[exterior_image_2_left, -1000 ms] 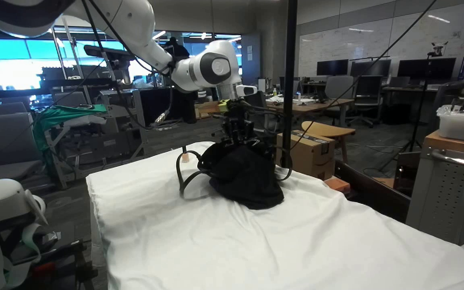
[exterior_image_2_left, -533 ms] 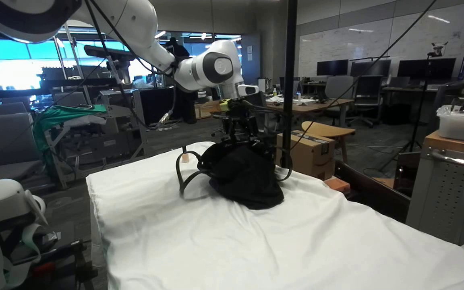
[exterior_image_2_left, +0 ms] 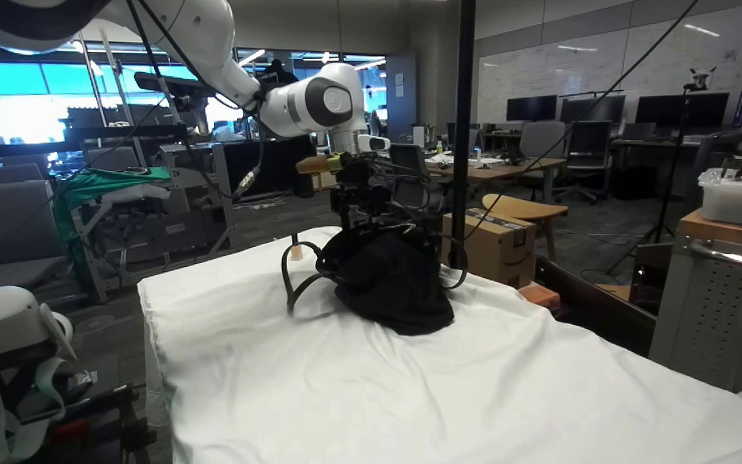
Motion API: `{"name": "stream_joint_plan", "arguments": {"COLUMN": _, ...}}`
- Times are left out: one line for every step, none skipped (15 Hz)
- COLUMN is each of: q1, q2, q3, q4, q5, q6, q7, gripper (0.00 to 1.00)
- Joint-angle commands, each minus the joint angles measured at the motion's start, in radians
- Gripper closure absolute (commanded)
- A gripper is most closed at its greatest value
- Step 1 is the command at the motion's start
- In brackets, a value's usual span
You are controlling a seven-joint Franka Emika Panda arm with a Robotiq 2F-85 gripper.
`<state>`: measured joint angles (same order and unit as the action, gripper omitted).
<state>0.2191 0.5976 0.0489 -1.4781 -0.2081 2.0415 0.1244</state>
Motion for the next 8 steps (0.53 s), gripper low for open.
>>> {"name": "stream_joint_plan", "arguments": {"q1": 0.043, "q2": -0.108, "q3": 0.035, "q4": -0.123, "q5": 0.011, "q6": -0.022, "q7": 0.028, "gripper": 0.00}}
{"name": "stream_joint_plan", "arguments": {"q1": 0.058, "q2": -0.125, "q3": 0.047, "q4": -0.146, "q5": 0.009, "q6": -0.022, "q7": 0.039, "gripper": 0.00}}
{"name": "stream_joint_plan", "arguments": {"q1": 0.073, "q2": -0.138, "q3": 0.060, "q4": -0.168, "q5": 0.009, "q6": -0.017, "q7": 0.048, "gripper": 0.00}}
{"name": "stream_joint_plan", "arguments": {"q1": 0.085, "q2": -0.151, "q3": 0.073, "q4": -0.180, "q5": 0.012, "q6": -0.023, "q7": 0.054, "gripper": 0.00}}
{"name": "stream_joint_plan", "arguments": {"q1": 0.101, "q2": -0.156, "q3": 0.083, "q4": -0.199, "q5": 0.008, "q6": -0.015, "q7": 0.067, "gripper": 0.00}}
{"name": "stream_joint_plan", "arguments": {"q1": 0.112, "q2": -0.164, "q3": 0.095, "q4": -0.206, "q5": 0.011, "q6": -0.020, "q7": 0.073, "gripper": 0.00}}
{"name": "stream_joint_plan", "arguments": {"q1": 0.125, "q2": -0.166, "q3": 0.105, "q4": -0.213, "q5": 0.011, "q6": -0.019, "q7": 0.082, "gripper": 0.00}}
{"name": "stream_joint_plan", "arguments": {"q1": 0.137, "q2": -0.166, "q3": 0.115, "q4": -0.221, "q5": 0.011, "q6": -0.018, "q7": 0.086, "gripper": 0.00}}
